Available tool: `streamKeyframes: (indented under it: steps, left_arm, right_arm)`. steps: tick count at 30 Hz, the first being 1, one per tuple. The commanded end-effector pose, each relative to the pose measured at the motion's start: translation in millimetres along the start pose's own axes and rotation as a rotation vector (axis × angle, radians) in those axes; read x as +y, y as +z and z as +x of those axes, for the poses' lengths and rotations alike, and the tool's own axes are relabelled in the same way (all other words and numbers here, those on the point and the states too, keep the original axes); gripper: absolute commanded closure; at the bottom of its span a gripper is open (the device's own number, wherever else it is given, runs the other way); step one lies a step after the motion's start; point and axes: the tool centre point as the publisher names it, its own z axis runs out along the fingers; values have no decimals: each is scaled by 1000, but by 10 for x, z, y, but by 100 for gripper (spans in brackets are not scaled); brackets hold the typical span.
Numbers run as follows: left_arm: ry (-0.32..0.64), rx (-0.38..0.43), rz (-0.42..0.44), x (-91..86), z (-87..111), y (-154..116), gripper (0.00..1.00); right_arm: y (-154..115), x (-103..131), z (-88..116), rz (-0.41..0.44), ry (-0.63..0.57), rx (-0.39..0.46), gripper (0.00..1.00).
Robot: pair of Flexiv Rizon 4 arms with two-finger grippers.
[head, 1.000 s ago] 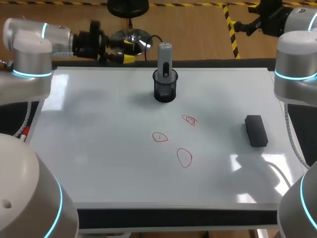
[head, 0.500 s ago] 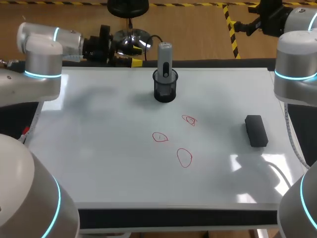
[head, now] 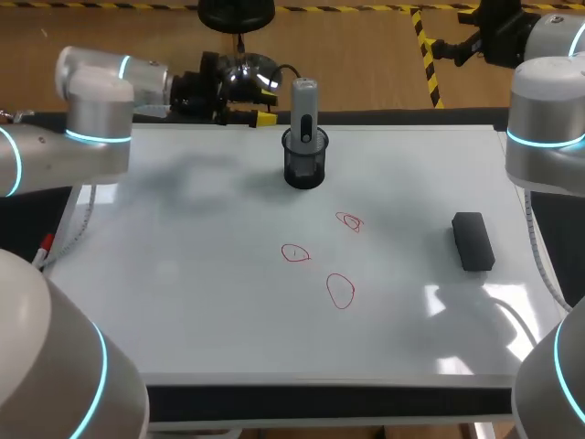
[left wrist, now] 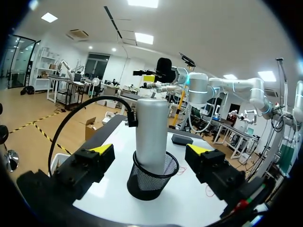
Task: Pick up the inspection probe, press it on each red-marked spot on the whiteboard one by one, put down the probe, pick up the eraser, and wipe off all the red marks.
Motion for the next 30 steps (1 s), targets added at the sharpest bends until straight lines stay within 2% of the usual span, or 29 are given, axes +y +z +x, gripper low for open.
streamKeyframes:
  steps: [1,15,30]
  left_arm:
    - [4,50,3,24,-92,97,0]
    - [4,106,-7,60,-148,301,0]
    - [8,152,-16,124,-38,474,0]
  right_arm:
    - [0,0,0,0,0,0,0]
    - [0,0,0,0,0,0,0]
    - [0,0,0,0,0,0,0]
